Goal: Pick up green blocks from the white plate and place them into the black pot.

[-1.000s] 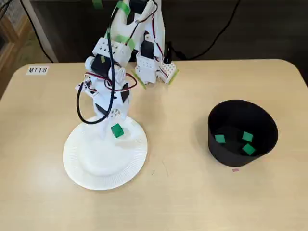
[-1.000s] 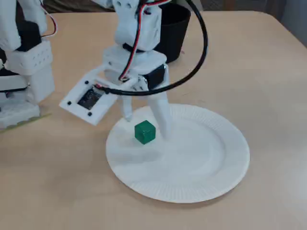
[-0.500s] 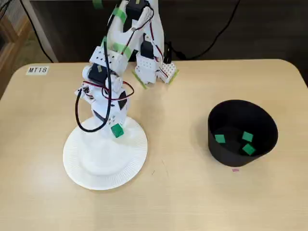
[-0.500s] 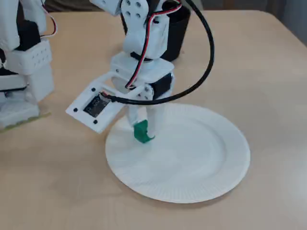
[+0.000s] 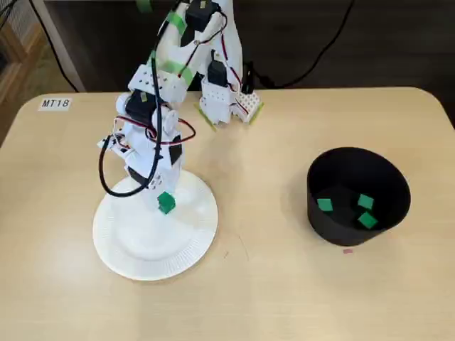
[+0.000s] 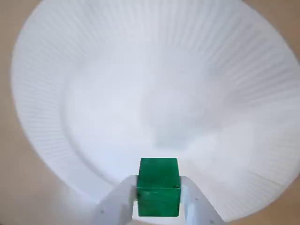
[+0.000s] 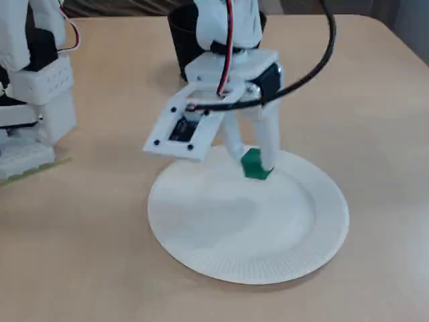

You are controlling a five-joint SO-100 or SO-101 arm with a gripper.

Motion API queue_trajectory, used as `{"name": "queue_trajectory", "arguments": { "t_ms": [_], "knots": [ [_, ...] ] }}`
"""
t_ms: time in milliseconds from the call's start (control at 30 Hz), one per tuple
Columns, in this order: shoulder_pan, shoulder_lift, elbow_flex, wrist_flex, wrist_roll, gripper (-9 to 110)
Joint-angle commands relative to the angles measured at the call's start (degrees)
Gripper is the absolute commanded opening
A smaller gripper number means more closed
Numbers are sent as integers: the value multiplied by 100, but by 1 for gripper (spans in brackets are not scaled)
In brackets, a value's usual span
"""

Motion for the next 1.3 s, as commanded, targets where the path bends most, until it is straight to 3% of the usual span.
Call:
{"name": "queue_trajectory", "arguments": {
  "t_ms": [0, 133, 300, 467, 600, 800, 933, 1133, 1267],
  "knots": [
    [-308, 993, -343, -545, -88, -2],
    [-1107, 1898, -308, -633, -88, -2],
    [-2997, 3138, 202, -967, -229, -2],
    [-5062, 4438, 2057, -2602, -193, -2],
    [-6117, 4711, 3472, -3929, -334, -2],
    [-6627, 4685, 4966, -5317, -448, -2],
    [-6601, 4597, 5344, -5572, -536, -2],
    [-6574, 4509, 5396, -5511, -870, 30],
    [-6486, 4518, 5291, -5361, -967, 39]
  ]
}}
